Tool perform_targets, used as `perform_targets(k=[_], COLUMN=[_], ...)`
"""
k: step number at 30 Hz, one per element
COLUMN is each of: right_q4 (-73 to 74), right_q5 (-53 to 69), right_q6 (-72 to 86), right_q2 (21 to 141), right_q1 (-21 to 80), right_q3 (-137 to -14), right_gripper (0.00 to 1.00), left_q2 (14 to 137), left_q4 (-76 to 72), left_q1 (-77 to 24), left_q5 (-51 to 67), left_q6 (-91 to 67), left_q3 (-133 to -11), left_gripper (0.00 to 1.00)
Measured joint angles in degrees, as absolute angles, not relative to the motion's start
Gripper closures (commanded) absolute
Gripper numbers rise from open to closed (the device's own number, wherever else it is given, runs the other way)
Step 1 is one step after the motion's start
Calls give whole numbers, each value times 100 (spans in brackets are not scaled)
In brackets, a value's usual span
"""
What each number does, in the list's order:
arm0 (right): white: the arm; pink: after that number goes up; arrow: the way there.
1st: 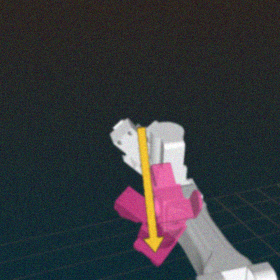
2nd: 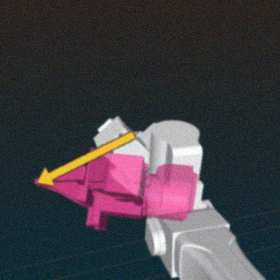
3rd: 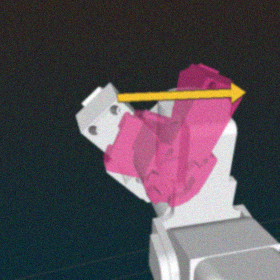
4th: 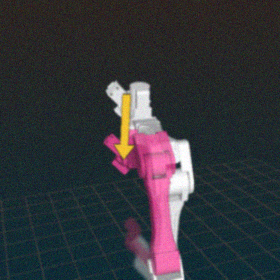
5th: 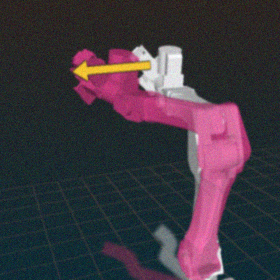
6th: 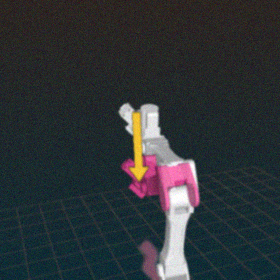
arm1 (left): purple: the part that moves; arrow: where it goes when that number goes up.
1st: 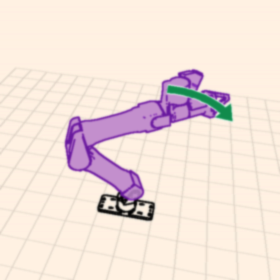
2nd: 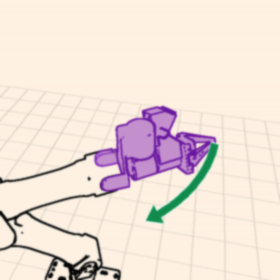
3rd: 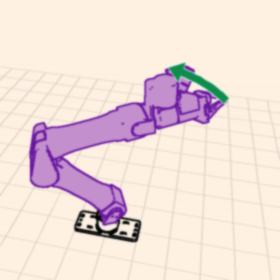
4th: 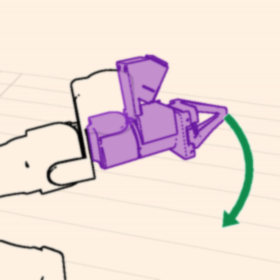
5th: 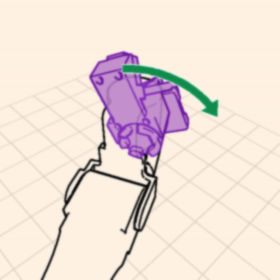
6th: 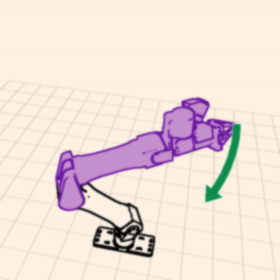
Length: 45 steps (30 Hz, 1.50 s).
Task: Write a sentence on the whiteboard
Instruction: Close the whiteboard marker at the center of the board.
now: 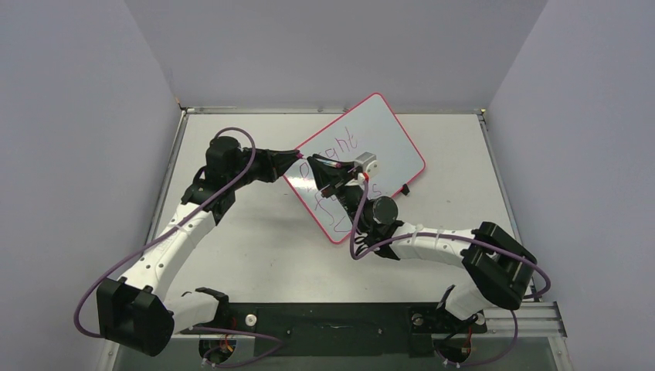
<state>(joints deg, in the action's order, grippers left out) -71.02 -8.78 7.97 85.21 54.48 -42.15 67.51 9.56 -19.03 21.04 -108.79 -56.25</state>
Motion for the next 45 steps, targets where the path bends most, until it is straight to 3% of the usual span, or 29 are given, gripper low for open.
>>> perform_targets(k=[25, 45], right_q4=[-6733, -7402], right_q5=[-1400, -2270], right_q6=[373, 2091], right_q2=[9314, 9465], right_q1=[5634, 5555], right_q3=[-5192, -5205], right_gripper=[100, 100], left_q2=[6543, 6510], left_q4=[923, 174], left_q1=[-2027, -2589], left_q5=[1284, 215], left_q6=[-10779, -10405], left_q3=[-5605, -5559], left_gripper=[100, 100])
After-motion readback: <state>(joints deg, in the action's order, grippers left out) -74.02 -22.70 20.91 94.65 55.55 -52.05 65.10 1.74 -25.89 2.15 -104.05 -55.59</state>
